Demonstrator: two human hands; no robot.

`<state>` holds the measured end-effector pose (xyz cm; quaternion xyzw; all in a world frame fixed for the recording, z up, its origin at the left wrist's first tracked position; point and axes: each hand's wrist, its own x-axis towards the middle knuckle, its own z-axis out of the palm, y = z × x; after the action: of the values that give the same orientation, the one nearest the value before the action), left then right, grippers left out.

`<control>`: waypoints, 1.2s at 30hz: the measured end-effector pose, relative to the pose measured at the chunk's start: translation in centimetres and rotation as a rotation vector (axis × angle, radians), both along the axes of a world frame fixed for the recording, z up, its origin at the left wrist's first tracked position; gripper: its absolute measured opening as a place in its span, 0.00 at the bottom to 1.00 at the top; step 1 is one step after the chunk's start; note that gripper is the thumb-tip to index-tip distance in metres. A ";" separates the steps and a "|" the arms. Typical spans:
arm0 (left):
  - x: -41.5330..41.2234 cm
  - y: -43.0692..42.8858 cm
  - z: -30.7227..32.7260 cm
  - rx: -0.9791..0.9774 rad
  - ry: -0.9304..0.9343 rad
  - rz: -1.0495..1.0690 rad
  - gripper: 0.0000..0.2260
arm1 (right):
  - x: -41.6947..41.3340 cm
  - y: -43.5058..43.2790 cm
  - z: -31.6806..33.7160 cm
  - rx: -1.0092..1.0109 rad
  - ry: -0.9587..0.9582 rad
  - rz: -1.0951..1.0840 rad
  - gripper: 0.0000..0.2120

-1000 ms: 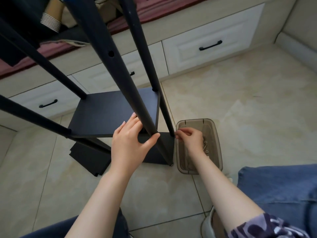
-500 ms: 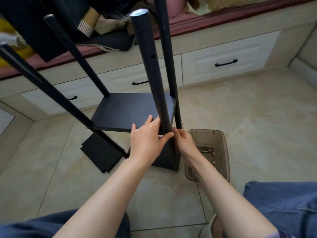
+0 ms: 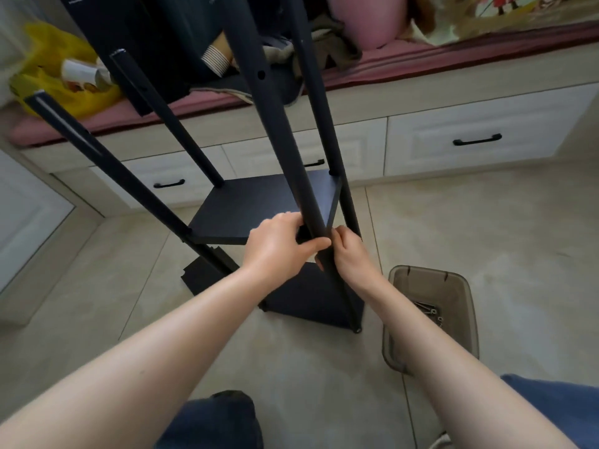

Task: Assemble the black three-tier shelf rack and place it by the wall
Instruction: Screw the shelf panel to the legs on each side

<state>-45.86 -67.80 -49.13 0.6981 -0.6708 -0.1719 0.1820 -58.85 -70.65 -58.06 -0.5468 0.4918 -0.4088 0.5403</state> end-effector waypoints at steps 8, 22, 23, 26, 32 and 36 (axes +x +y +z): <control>7.3 -2.4 3.0 0.072 0.232 0.053 0.11 | 4.9 -3.1 4.8 -0.094 0.103 0.121 0.12; 14.7 0.5 2.4 -0.016 0.582 0.302 0.05 | 12.4 -4.3 6.4 -0.223 0.216 0.271 0.13; 15.0 0.8 2.2 -0.023 0.610 0.317 0.05 | 12.7 -4.3 6.2 -0.229 0.229 0.266 0.14; 15.7 2.1 1.2 -0.024 0.720 0.369 0.07 | 13.5 -4.2 5.9 -0.254 0.278 0.273 0.13; 13.8 5.6 -3.7 0.007 0.980 0.569 0.17 | 13.1 -2.5 3.4 -0.452 0.600 0.291 0.13; 12.0 8.0 -6.8 -0.003 1.136 0.620 0.19 | 12.1 -1.0 1.5 -0.530 0.714 0.308 0.12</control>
<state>-33.82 -59.78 -55.96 0.6595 -0.2375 -0.4531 0.5508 -46.74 -71.67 -56.56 -0.8389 0.4388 -0.2216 0.2335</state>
